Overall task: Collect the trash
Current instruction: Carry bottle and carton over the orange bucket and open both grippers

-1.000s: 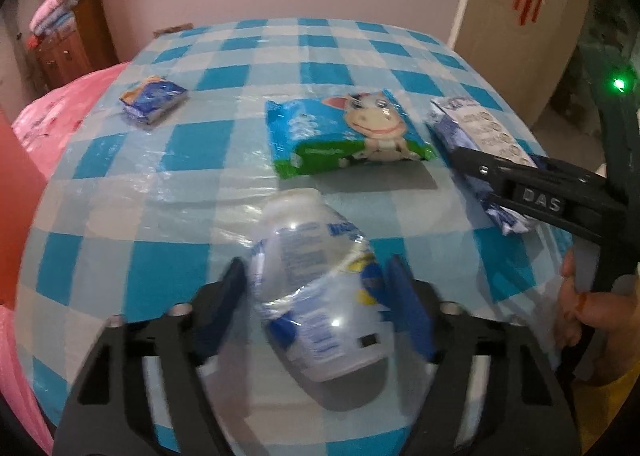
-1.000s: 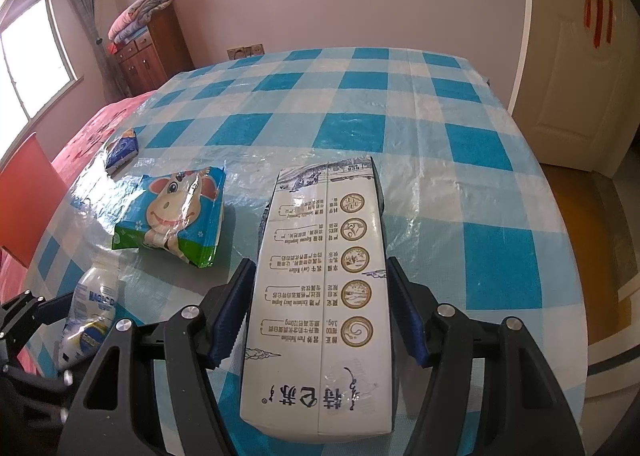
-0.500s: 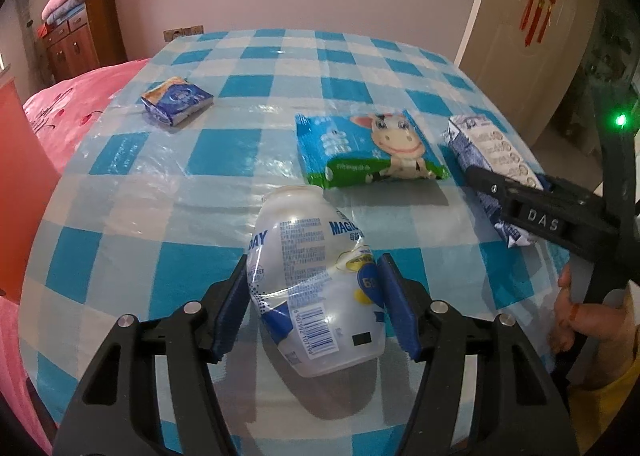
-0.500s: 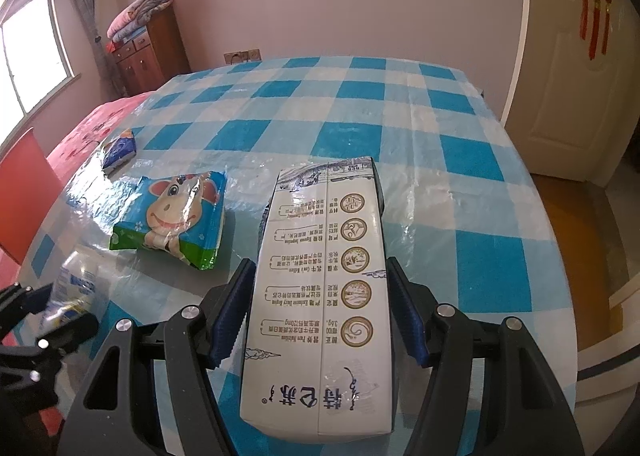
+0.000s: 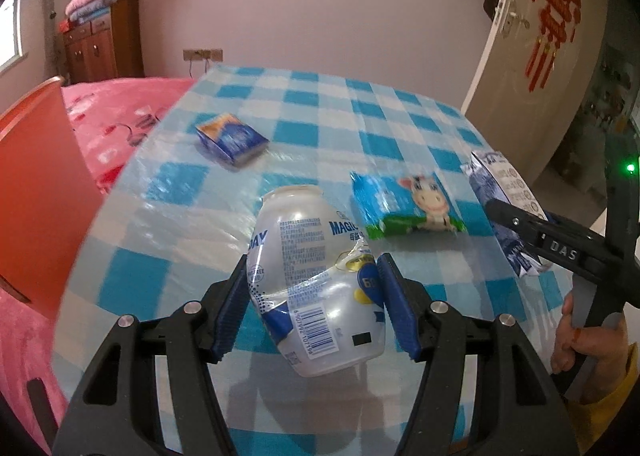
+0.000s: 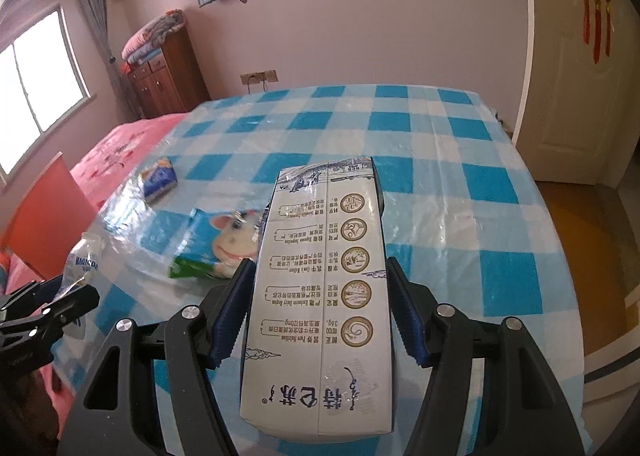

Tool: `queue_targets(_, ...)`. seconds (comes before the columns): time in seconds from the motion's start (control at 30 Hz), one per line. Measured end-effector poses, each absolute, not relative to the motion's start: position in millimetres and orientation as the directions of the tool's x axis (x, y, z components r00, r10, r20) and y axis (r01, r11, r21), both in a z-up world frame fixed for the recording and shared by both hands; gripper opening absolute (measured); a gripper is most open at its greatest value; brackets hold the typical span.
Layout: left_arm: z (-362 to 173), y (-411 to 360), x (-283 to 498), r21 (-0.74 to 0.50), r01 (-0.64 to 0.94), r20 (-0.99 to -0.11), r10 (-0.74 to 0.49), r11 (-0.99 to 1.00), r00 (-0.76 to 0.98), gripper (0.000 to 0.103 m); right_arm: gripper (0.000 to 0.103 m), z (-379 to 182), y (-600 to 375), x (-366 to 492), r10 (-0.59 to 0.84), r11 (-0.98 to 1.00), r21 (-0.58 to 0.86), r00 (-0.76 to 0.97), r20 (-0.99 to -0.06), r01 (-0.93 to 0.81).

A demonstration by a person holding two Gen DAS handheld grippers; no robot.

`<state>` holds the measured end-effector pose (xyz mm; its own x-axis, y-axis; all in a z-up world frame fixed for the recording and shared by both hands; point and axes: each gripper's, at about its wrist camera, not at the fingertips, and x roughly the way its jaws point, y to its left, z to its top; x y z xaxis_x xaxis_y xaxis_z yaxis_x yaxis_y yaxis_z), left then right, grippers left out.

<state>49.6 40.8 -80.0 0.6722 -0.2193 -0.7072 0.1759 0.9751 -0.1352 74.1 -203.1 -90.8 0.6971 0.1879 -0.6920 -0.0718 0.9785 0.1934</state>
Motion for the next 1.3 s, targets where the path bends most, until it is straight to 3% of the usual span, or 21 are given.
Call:
queue_targets(0.5,-39.0,102.0,44.6,-0.108,0.089,-0.622,-0.137,0.99,0.771,0.063,0.065,-65.4,-153.8,90.6,0.421,0.899,0.401,0.6,-0.681,-0.176)
queue_targets(0.9,-6.7,160.1,41.6,-0.116,-0.017,-0.568,-0.052,0.993,0.821,0.063,0.065,-18.2,-57.0,113.9,0.544,0.838,0.391,0.527,-0.653,-0.381)
queue_targets(1.3,13.4,239.2,49.2,-0.023,-0.231,-0.544,0.181,0.973,0.819,0.063,0.065,27.0,52.5,136.0,0.65,0.737,0.362,0.453,-0.61,-0.571)
